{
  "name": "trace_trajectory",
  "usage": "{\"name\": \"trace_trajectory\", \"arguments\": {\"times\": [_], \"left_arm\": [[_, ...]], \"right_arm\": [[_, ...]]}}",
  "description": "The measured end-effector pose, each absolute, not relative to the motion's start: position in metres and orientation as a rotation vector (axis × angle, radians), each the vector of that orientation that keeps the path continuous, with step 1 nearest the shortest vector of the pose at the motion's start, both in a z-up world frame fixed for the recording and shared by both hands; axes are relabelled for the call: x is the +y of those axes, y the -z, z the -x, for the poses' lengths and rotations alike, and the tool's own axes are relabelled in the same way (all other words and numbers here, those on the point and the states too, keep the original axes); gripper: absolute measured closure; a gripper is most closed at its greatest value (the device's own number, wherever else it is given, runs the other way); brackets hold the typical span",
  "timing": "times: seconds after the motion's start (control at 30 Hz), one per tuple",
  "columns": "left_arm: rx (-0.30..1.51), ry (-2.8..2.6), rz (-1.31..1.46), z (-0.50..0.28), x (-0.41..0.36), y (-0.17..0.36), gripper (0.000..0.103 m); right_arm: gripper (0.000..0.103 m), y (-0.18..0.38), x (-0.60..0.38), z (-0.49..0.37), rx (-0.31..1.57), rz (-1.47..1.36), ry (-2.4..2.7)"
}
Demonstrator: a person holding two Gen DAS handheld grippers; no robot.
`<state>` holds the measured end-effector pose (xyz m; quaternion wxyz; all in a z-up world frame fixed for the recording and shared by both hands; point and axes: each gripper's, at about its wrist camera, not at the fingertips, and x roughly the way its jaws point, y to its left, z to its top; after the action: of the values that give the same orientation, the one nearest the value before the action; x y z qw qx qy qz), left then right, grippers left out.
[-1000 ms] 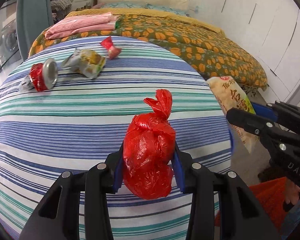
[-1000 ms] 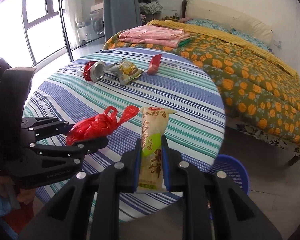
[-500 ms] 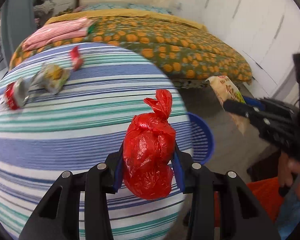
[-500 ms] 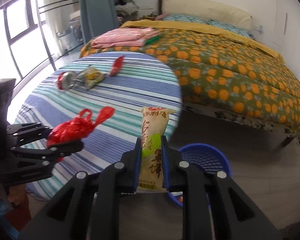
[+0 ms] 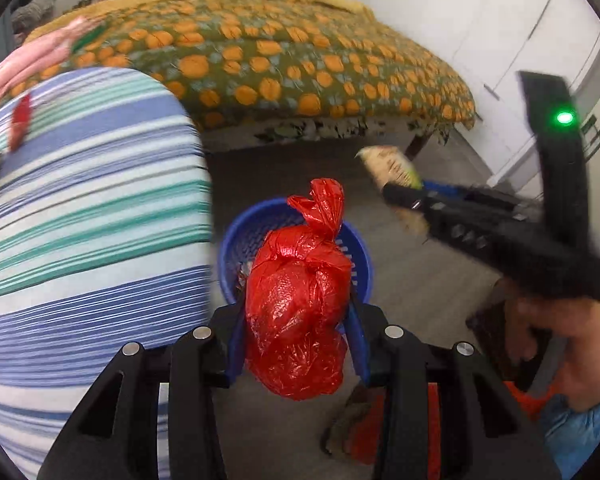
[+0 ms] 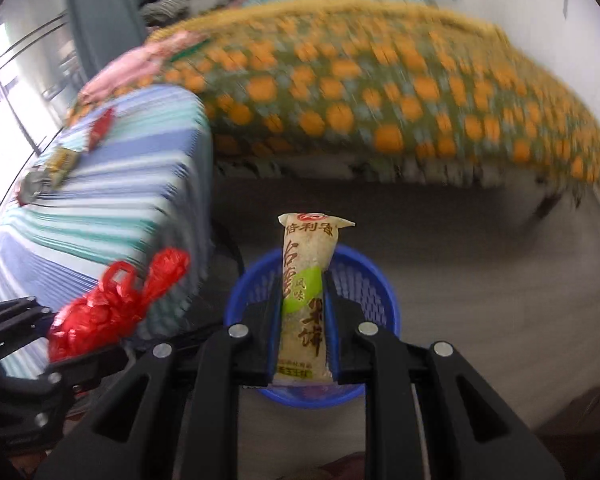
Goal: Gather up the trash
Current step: 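Carry the red bag and snack bar to the blue wastebasket and open both tools, then move both open tools back over the remaining trash on the table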
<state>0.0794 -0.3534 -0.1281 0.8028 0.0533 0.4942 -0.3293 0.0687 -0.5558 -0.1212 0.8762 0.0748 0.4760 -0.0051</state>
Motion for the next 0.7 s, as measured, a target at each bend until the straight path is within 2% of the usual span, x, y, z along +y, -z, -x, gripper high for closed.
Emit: {"name": "trace_trajectory", "arguments": {"times": [0.37,0.43,0.47,0.5,0.53,0.6,0.7], "left_arm": [[1.158,0.677,-0.101,-0.122,-0.417,0.189,0.061],[1.168,0.677,-0.106,-0.128,-0.425,0.197,0.06],[1.168,0.681,-0.108,-0.129,-0.429,0.199,0.057],[1.167,0.685,-0.111,-0.132,-0.433,0.202,0.047],[1.168,0.68,-0.115,-0.134,-0.435,0.204,0.032],[1.16,0.673,-0.103,-0.138,-0.436,0.207,0.024],[1.167,0.672,-0.087,-0.14,-0.436,0.205,0.023]], "right_arm": [[0.085,0.159,-0.605,-0.095,1.055,-0.286,0.011],[0.082,0.161,-0.608,-0.099,1.055,-0.303,0.008],[0.082,0.162,-0.61,-0.101,1.052,-0.31,0.01],[0.073,0.164,-0.612,-0.103,1.052,-0.315,0.013],[0.061,0.166,-0.614,-0.105,1.05,-0.327,0.015],[0.059,0.167,-0.619,-0.107,1.042,-0.347,0.02],[0.058,0.165,-0.626,-0.107,1.032,-0.367,0.035]]}}
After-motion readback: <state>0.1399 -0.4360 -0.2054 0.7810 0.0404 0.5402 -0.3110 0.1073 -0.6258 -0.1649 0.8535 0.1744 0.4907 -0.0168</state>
